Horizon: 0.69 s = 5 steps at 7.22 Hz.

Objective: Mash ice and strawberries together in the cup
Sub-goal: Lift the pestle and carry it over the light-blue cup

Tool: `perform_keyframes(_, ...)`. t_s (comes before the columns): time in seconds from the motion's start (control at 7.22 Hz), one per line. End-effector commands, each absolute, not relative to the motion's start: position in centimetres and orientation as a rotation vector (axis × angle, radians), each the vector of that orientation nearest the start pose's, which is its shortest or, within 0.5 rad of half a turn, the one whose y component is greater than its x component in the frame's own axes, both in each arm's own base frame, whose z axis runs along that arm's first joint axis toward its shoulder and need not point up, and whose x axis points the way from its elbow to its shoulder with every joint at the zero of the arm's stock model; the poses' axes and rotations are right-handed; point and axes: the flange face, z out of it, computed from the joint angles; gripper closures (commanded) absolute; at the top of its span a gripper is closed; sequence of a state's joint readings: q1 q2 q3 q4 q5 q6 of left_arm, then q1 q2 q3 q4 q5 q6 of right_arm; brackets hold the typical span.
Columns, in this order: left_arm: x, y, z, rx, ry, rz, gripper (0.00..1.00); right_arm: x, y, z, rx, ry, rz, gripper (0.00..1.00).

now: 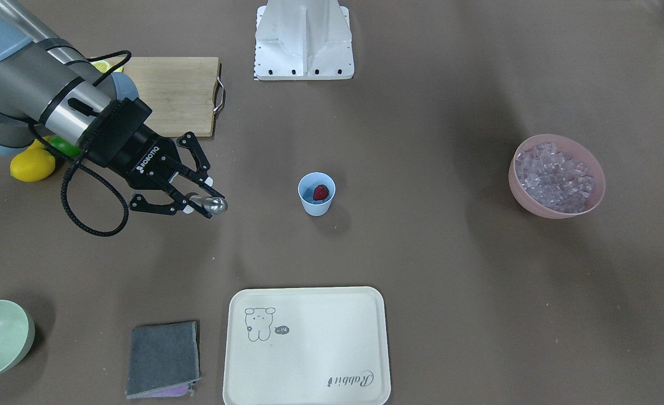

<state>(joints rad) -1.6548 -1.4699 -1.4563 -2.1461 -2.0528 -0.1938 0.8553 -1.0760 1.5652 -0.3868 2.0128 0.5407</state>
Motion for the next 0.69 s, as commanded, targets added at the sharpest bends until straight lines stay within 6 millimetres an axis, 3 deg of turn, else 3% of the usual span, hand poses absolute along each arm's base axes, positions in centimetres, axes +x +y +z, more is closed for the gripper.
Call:
perform_keyframes(0.0,-13.4,-44.8,72.5,0.314,0.495,-0.205,0.02,-40.8,-47.7,22.5,1.199,-1.39,-0.442,1.0)
perform_keyframes(0.28,-14.6,-43.6,73.5,0.307,0.493,-0.231,0.02,-44.7,-42.8,21.8,1.239,-1.502,-0.428,1.0)
perform_keyframes(0.55,-14.9,-43.2,73.8,0.307,0.494,-0.24,0.02,-45.7,-40.9,21.9,1.257,-1.57,-0.42,1.0)
